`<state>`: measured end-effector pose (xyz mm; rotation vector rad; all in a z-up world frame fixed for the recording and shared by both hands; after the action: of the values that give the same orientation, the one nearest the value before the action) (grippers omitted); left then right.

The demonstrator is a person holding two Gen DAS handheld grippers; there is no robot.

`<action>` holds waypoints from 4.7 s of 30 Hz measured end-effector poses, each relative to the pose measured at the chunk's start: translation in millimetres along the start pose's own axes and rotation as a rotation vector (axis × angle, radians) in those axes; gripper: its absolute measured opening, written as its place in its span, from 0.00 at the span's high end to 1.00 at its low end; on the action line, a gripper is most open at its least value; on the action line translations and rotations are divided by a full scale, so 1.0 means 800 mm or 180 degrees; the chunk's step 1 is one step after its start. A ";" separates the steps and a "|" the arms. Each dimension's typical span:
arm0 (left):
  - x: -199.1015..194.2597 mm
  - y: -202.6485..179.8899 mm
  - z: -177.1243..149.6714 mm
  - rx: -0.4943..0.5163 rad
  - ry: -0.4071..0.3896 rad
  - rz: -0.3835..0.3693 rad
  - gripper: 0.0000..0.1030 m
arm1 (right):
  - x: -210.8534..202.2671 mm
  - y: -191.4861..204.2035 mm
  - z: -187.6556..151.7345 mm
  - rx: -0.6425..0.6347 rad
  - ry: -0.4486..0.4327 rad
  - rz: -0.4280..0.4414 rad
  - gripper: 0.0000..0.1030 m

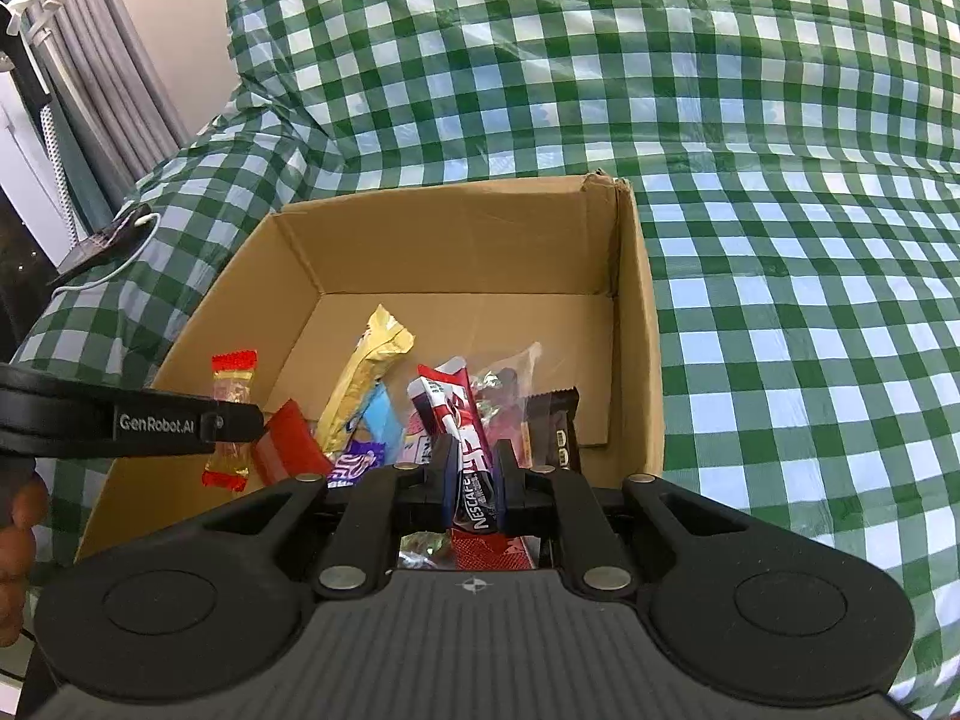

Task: Organize snacks

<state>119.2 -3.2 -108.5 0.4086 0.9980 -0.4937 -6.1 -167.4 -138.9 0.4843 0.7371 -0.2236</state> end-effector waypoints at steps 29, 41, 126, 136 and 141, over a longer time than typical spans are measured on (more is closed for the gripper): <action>-0.188 0.010 -0.182 -0.0224 -0.0464 0.0273 0.00 | -0.178 0.109 -0.106 -0.0263 -0.0528 -0.0401 0.00; -0.235 0.008 -0.217 -0.0328 -0.0704 0.0378 0.00 | -0.214 0.119 -0.145 -0.0401 -0.0685 -0.0622 0.00; -0.235 0.011 -0.236 -0.0350 -0.0404 0.0545 0.00 | -0.237 0.129 -0.171 -0.0605 -0.0737 -0.0574 0.00; -0.235 0.011 -0.237 -0.0354 -0.0398 0.0550 0.00 | -0.237 0.128 -0.171 -0.0603 -0.0741 -0.0571 0.00; -0.235 0.012 -0.237 -0.0360 -0.0396 0.0548 0.00 | -0.238 0.128 -0.172 -0.0605 -0.0749 -0.0566 0.00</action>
<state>-90.9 145.3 -36.1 0.3544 0.8576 -0.3021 -187.6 -4.8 -59.8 0.2069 0.5642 -0.3667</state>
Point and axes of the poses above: each gripper's, at about its wrist camera, not at the fingertips, and x roughly the way its jaws point, y to its left, z to its top, the point moved 5 cm from there along x, roughly the way its jaws point, and after that the axes turned 4 degrees about x, right-handed, at the moved point
